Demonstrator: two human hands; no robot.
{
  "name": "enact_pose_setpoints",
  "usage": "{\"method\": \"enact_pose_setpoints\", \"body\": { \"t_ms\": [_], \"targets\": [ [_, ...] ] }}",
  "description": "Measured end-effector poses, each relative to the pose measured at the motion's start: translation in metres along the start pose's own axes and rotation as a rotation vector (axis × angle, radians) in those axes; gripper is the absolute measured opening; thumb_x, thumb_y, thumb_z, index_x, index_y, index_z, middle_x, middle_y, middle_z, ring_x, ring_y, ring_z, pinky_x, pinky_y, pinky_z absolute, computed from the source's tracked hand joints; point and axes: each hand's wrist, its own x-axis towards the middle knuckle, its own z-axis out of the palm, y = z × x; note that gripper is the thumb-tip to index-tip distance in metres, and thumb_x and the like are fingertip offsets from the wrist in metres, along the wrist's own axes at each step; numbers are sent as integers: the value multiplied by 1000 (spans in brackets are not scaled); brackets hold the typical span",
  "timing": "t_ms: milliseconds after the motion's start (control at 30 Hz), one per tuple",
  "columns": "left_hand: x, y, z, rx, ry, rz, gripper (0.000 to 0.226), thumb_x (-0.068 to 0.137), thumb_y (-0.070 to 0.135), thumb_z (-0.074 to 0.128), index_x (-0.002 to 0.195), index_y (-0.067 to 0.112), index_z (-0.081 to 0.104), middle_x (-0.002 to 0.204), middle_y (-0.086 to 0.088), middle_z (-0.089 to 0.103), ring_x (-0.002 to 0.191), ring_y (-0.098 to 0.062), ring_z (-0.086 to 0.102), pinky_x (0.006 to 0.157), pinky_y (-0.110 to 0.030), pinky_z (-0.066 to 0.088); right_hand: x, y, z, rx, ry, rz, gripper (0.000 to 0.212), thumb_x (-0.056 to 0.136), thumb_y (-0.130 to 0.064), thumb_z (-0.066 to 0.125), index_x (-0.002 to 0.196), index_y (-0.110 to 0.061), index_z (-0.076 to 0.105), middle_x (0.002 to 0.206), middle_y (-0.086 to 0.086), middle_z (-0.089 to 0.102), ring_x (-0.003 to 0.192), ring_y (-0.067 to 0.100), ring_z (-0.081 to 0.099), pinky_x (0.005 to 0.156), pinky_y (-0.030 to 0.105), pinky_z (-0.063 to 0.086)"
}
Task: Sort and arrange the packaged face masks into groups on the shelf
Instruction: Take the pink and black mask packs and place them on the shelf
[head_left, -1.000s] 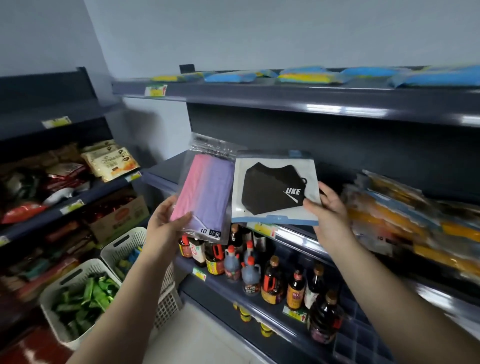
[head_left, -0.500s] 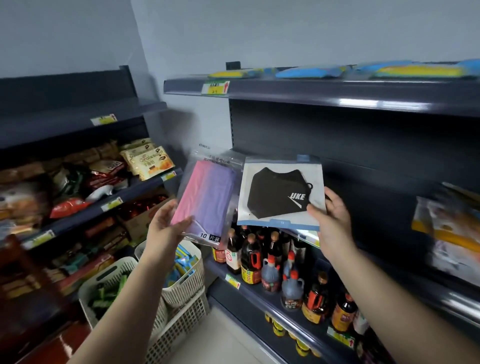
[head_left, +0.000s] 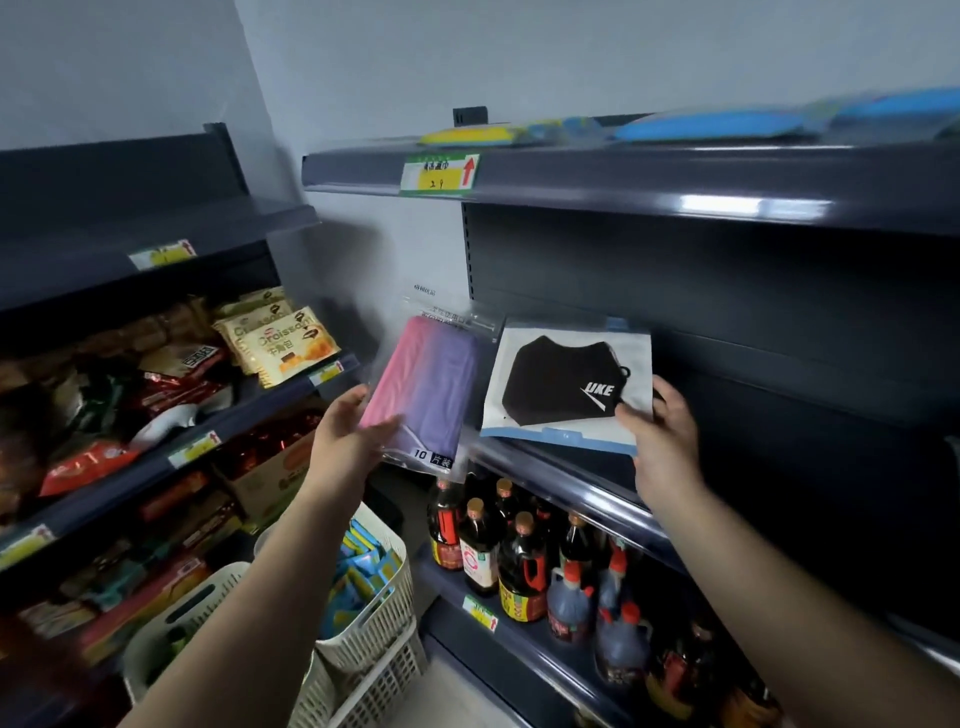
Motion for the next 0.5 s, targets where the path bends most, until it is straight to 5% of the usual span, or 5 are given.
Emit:
{"method": "enact_pose_setpoints", "body": {
  "t_ms": [167,267,367,500],
  "targets": [
    [44,-7,2,53,-22,-35,45,77,-5,69,118,5,53,102,-13,58,72,-18,60,58,-24,49,18,10,17,-44,54,-1,57,85,11,56,136,-12,44,103,-4,61,90,9,59,90,30,45],
    [69,-10,6,57,-65,-48,40,80,-6,66,116,4,53,103,-15,59,79,-22,61,70,-31,51,30,17,28,-74,113,-1,58,85,11,57,137,-11,42,112,2,59,98,14,57,83,23,45],
    [101,-12,9,67,-106,-73,37,80,-7,65,113,4,54,106,-18,58,90,-30,60,83,-39,51,40,22,39,-99,175,-9,57,86,10,56,137,-9,42,97,-6,58,96,12,53,80,19,43],
    [143,-17,13,130,-171,-102,43,80,-6,65,120,-5,50,103,-16,58,79,-22,60,61,-21,54,52,35,53,-157,274,7,58,84,8,60,137,-10,43,104,0,62,100,15,55,86,27,43]
  ]
}}
